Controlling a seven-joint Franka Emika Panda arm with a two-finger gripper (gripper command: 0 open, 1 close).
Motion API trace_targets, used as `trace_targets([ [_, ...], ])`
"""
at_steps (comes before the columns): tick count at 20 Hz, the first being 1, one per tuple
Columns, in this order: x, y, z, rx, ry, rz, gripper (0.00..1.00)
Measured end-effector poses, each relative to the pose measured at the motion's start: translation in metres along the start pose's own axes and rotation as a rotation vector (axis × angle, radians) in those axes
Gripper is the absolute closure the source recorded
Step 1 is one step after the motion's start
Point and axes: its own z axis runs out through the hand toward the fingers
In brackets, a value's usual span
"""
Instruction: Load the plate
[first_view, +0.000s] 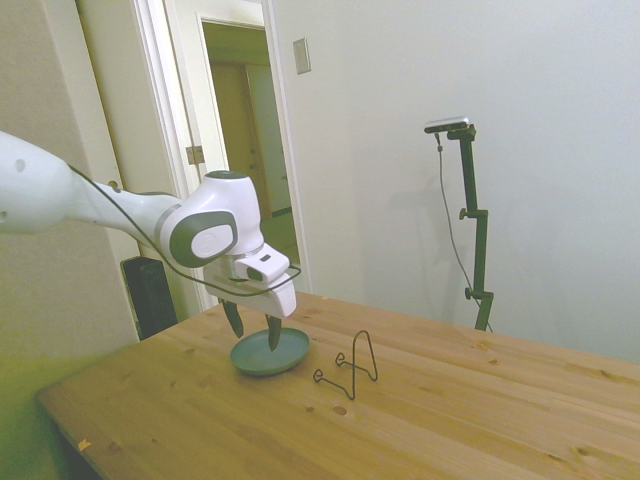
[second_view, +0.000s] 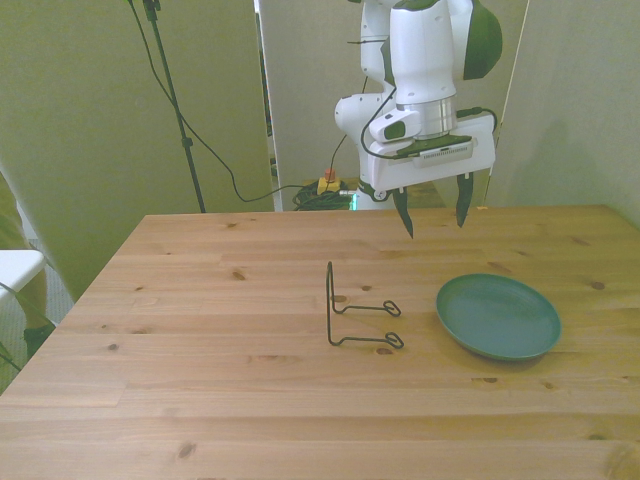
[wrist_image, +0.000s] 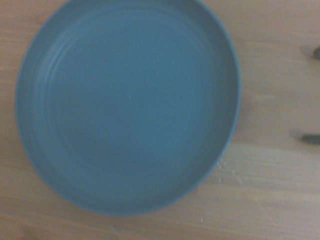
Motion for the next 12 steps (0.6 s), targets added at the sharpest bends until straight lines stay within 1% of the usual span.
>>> trace_targets([
  [5, 0.040, -0.014, 0.012, 0.007, -0.031, -0.012, 0.00],
  [12, 0.069, -0.027, 0.044, -0.003, -0.056, -0.028, 0.00],
])
